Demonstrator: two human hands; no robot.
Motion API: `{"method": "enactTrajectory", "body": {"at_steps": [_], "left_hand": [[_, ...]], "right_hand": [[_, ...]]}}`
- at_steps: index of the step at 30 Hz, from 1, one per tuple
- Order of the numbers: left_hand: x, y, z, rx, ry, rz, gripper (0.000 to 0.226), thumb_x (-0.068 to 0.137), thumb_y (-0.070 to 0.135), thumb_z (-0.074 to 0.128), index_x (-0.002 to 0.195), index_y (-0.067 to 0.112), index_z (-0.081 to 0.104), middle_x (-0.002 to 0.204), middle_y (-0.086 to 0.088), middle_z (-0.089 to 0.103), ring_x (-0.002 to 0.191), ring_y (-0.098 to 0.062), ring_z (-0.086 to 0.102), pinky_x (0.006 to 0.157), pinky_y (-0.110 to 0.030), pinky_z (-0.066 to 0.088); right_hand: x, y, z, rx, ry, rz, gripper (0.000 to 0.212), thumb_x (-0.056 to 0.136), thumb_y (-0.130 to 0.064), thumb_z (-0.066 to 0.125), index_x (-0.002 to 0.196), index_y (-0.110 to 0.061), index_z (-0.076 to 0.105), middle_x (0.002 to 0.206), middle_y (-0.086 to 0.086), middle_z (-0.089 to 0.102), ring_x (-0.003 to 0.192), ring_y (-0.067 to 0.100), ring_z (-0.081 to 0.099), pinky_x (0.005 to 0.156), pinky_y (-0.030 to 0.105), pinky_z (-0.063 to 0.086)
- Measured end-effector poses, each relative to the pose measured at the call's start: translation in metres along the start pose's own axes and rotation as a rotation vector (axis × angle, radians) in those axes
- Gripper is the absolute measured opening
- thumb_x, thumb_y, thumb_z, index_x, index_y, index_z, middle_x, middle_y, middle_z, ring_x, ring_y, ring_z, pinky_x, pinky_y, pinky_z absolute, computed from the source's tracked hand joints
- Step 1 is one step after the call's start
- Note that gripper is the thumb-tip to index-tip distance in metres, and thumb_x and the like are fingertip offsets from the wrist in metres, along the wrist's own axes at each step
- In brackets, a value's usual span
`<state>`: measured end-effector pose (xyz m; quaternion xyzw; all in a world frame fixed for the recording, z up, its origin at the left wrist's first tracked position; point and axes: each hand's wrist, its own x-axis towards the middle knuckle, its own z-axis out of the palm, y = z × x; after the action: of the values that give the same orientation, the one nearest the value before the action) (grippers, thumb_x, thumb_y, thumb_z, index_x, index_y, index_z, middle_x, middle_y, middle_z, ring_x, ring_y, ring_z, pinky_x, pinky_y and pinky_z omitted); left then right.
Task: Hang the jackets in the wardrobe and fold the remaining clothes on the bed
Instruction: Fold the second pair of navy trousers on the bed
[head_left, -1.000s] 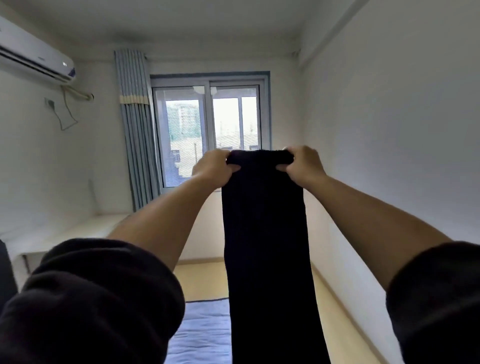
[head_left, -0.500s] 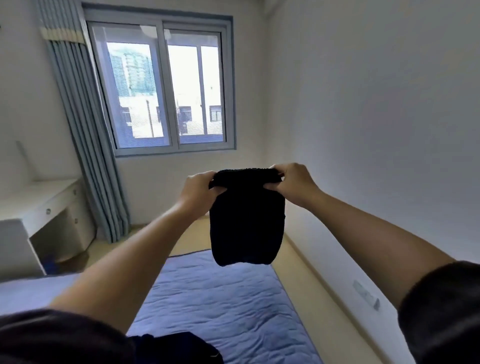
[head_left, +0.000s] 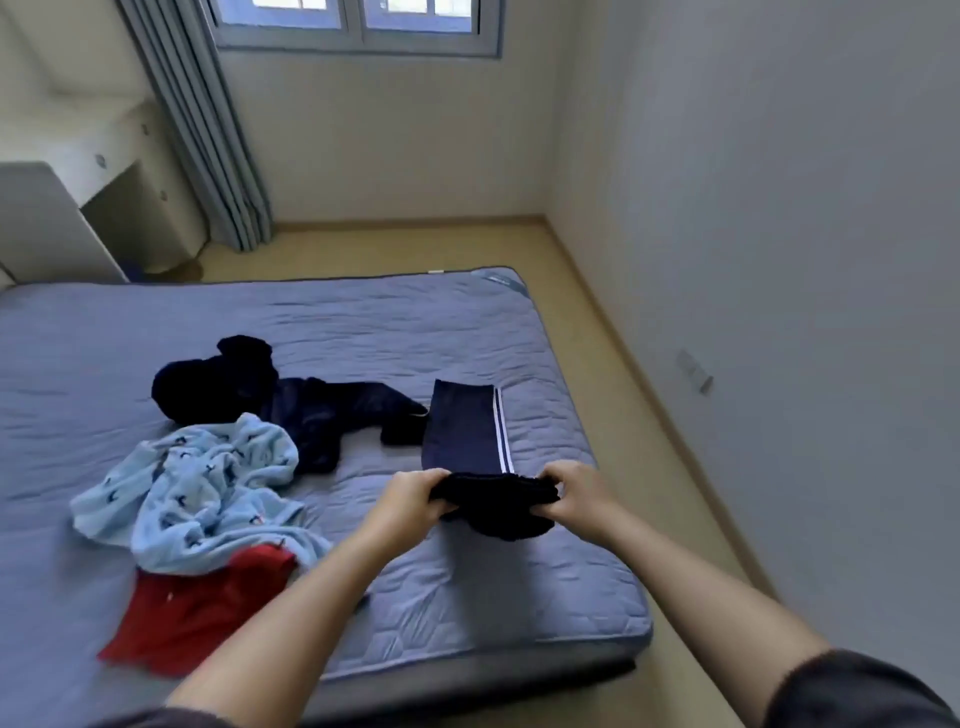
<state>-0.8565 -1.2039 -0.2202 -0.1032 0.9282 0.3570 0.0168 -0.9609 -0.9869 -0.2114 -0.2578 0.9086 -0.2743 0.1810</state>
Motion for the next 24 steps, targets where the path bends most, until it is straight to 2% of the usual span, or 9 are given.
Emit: {"method": "enactTrajectory", "body": {"at_steps": [4,6,8,10,13,16,18,22,24], "left_hand": [[-0.083,-0.002,0.054,-0.008,-0.086,-0.063,0.006,0.082,0.011,0.07,0.084,0.007,0.066,0.077,-0.003,0.066,0.078,-0.016,0.061,0.062,-0.023,0.035],[-0.114,0.003,0.072,0.019,-0.152,-0.069,0.006,0.082,0.013,0.07,0.086,0.009,0.067,0.077,0.003,0.064,0.079,-0.013,0.06,0.061,-0.02,0.033],[-0.137,0.009,0.084,0.054,-0.249,-0.064,0.009,0.083,0.017,0.07,0.086,0.009,0.066,0.076,0.004,0.063,0.081,-0.016,0.061,0.063,-0.023,0.035],[-0.149,0.016,0.088,0.055,-0.36,-0.078,0.014,0.082,0.018,0.07,0.086,0.005,0.066,0.078,-0.002,0.067,0.078,-0.017,0.062,0.067,-0.029,0.042],[-0.148,0.019,0.087,0.003,-0.477,-0.122,0.017,0.084,0.016,0.067,0.092,0.001,0.066,0.087,-0.011,0.072,0.07,-0.013,0.061,0.069,-0.029,0.05],[-0.122,0.012,0.081,-0.003,-0.418,-0.142,0.02,0.086,0.02,0.065,0.095,0.002,0.067,0.089,-0.011,0.071,0.077,-0.016,0.062,0.071,-0.03,0.047],[-0.094,-0.001,0.079,0.006,-0.35,-0.145,0.022,0.086,0.023,0.065,0.094,0.002,0.066,0.089,-0.014,0.068,0.08,-0.022,0.059,0.071,-0.033,0.043],[-0.018,-0.038,0.087,-0.105,-0.299,-0.157,0.021,0.088,0.023,0.064,0.102,0.008,0.068,0.099,-0.005,0.069,0.097,-0.02,0.062,0.088,-0.04,0.047],[0.03,-0.064,0.096,-0.178,-0.269,-0.214,0.019,0.089,0.021,0.062,0.104,0.009,0.066,0.099,-0.004,0.07,0.099,-0.022,0.063,0.088,-0.041,0.048]], "right_hand": [[-0.085,0.031,0.039,0.016,-0.097,-0.021,0.014,0.072,-0.016,0.076,0.075,-0.02,0.063,0.082,0.002,0.064,0.079,0.016,0.056,0.063,0.025,0.033],[-0.117,0.043,0.05,0.022,-0.15,-0.017,0.013,0.071,-0.015,0.077,0.081,-0.015,0.067,0.081,0.0,0.065,0.079,0.013,0.056,0.063,0.024,0.034],[-0.14,0.054,0.056,0.011,-0.226,-0.017,0.014,0.07,-0.016,0.077,0.078,-0.017,0.066,0.07,-0.01,0.059,0.07,0.007,0.053,0.057,0.017,0.034],[-0.155,0.062,0.056,0.031,-0.322,-0.002,0.022,0.069,-0.017,0.078,0.067,-0.025,0.058,0.059,-0.016,0.053,0.056,-0.004,0.049,0.052,0.012,0.036],[-0.157,0.068,0.054,0.149,-0.408,0.055,0.026,0.071,-0.015,0.077,0.062,-0.027,0.056,0.054,-0.014,0.053,0.047,-0.006,0.046,0.047,0.011,0.035],[-0.132,0.07,0.05,0.312,-0.375,0.083,0.026,0.075,-0.002,0.072,0.069,-0.026,0.061,0.063,-0.015,0.061,0.058,-0.005,0.053,0.057,0.014,0.041],[-0.103,0.071,0.05,0.386,-0.324,0.119,0.024,0.078,0.001,0.069,0.076,-0.022,0.064,0.071,-0.006,0.064,0.065,0.0,0.056,0.061,0.014,0.044],[-0.017,0.084,0.058,0.455,-0.286,0.167,0.018,0.083,-0.002,0.066,0.089,-0.019,0.065,0.083,-0.001,0.065,0.075,0.009,0.06,0.066,0.016,0.046],[0.035,0.098,0.069,0.476,-0.275,0.194,0.018,0.085,-0.005,0.065,0.093,-0.021,0.064,0.088,-0.001,0.065,0.08,0.012,0.06,0.069,0.018,0.047]]}}
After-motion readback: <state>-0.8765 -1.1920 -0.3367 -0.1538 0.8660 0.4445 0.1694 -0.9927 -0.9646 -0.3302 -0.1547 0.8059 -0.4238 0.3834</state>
